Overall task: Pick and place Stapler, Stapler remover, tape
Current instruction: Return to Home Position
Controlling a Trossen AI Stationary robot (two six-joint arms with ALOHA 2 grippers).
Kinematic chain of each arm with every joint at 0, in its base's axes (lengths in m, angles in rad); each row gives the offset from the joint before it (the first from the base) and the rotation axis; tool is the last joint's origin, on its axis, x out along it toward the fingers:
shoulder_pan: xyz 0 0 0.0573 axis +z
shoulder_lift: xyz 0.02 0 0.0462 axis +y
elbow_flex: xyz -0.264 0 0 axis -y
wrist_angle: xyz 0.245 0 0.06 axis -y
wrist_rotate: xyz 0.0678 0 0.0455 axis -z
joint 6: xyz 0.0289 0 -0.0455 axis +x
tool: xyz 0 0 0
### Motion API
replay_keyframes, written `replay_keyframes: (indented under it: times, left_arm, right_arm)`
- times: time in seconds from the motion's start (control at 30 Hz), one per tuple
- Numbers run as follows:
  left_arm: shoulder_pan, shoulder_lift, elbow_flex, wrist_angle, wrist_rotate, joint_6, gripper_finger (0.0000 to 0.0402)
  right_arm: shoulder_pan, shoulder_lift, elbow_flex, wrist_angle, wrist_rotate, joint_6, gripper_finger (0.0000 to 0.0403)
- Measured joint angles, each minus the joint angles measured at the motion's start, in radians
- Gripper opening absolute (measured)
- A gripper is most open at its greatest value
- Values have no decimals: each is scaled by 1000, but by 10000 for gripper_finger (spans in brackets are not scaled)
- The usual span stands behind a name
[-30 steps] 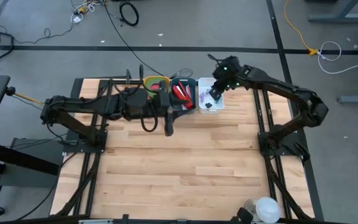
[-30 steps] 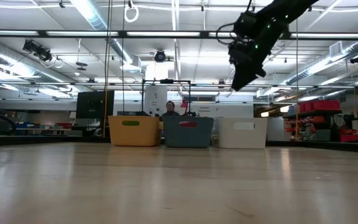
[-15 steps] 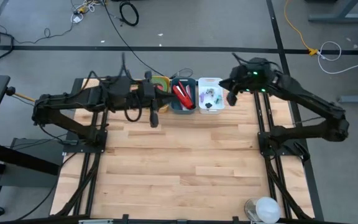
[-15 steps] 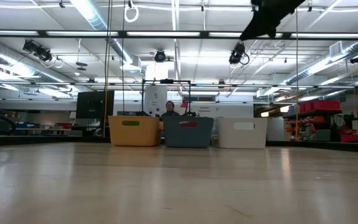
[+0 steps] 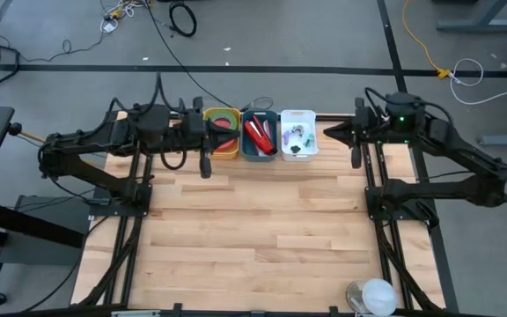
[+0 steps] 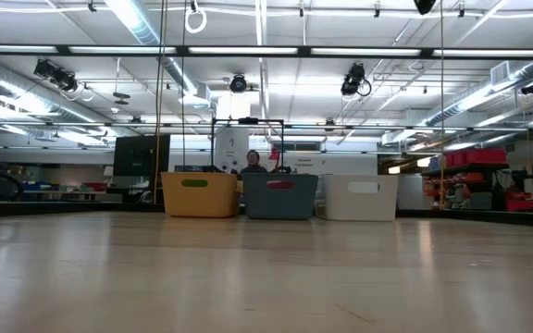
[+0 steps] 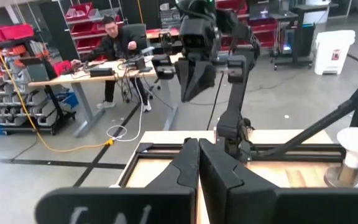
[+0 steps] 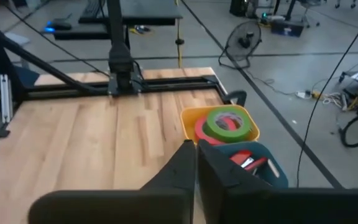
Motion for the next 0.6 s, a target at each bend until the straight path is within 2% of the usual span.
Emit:
replay_keyframes:
  times: [0.17,0.6]
  left_arm:
    - [0,3,0,-3,-1,0,13]
    - [0,4,0,-2,-3,-3,14]
  right_arm:
    - [21,-8,0,27,9,39,3]
    - [68,-8,0,62,9,37,1]
